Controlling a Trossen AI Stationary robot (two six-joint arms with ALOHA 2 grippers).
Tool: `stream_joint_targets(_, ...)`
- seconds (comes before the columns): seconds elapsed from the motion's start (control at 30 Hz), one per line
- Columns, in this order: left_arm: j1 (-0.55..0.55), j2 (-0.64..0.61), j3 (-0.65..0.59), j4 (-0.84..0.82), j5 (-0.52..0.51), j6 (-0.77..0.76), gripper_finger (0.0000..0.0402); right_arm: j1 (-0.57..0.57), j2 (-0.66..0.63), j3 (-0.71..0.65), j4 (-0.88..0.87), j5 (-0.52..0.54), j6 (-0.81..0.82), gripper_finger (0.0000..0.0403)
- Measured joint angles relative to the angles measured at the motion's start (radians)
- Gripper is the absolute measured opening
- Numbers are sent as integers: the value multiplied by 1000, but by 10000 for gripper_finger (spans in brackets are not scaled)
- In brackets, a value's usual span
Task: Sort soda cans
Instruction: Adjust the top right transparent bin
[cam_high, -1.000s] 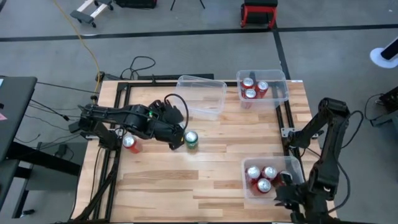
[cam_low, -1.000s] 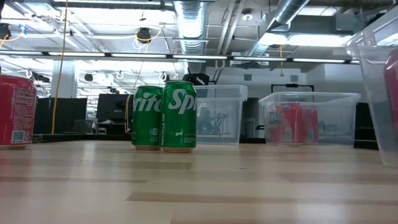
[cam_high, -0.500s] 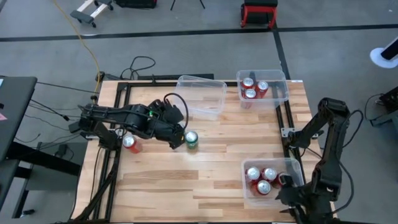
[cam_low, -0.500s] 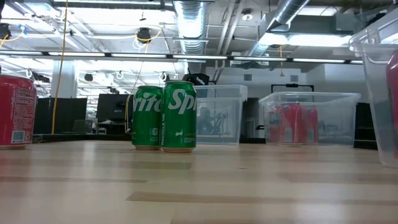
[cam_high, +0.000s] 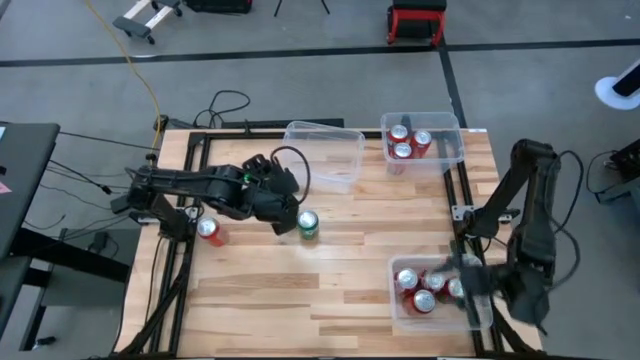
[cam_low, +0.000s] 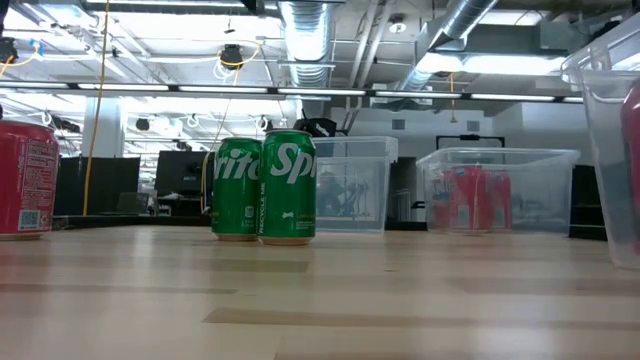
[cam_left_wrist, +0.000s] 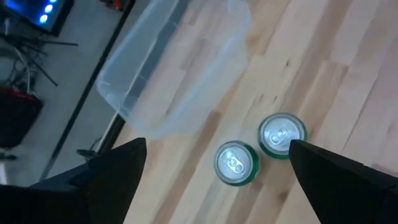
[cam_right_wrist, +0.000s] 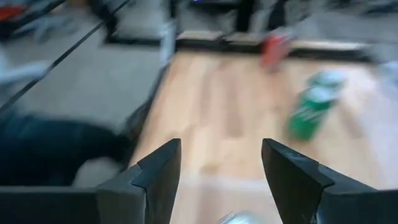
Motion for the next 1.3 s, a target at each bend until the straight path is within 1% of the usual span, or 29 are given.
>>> stream_joint_targets(0.07, 19, 0, -39, 32, 21, 45, 388, -63, -47, 0, 2, 36, -33, 239)
stream_joint_targets(0.13, 49, 2, -82, 41, 40, 79, 388, -143, -93, 0, 7, 41, -66, 239)
stream_joint_targets(0.23, 103, -7, -173, 97, 68, 135, 388, -284, -142, 0, 9, 41, -76, 239)
stream_joint_targets(0.37, 174, -36, -330, 249, 119, 239, 385, -478, -166, 0, 6, 25, -90, 239)
stream_joint_targets(0.43, 210, -65, -400, 325, 157, 280, 379, -567, -165, 0, 6, -23, -99, 239)
stream_joint_targets(0.53, 254, -130, -501, 419, 209, 319, 369, -694, -147, 0, 27, -147, -141, 239)
stream_joint_targets(0.63, 280, -222, -588, 454, 232, 322, 362, -791, -117, 0, 47, -242, -183, 239)
stream_joint_targets(0.73, 293, -349, -675, 447, 229, 268, 361, -866, -99, 0, 69, -295, -229, 239)
stream_joint_targets(0.8, 302, -445, -744, 444, 226, 222, 361, -920, -85, 0, 84, -309, -271, 239)
stream_joint_targets(0.9, 314, -571, -842, 446, 224, 149, 361, -1029, -56, 0, 158, -341, -346, 239)
stream_joint_targets(0.93, 321, -606, -875, 458, 223, 138, 361, -1077, -44, 0, 198, -377, -379, 239)
stream_joint_targets(0.97, 325, -640, -908, 479, 223, 131, 361, -1128, -31, 0, 247, -435, -411, 239)
stream_joint_targets(1.07, 336, -713, -1013, 584, 220, 129, 361, -1292, 18, 0, 371, -644, -452, 239)
stream_joint_targets(1.1, 338, -730, -1045, 621, 220, 127, 361, -1343, 32, 0, 390, -673, -451, 239)
stream_joint_targets(1.2, 340, -758, -1127, 711, 220, 119, 361, -1510, 68, 34, 336, -661, -438, 230)
stream_joint_targets(1.27, 340, -765, -1176, 764, 220, 120, 361, -1627, 91, 64, 267, -649, -409, 216)
stream_joint_targets(1.3, 340, -766, -1200, 794, 220, 127, 361, -1684, 109, 78, 230, -660, -402, 207)
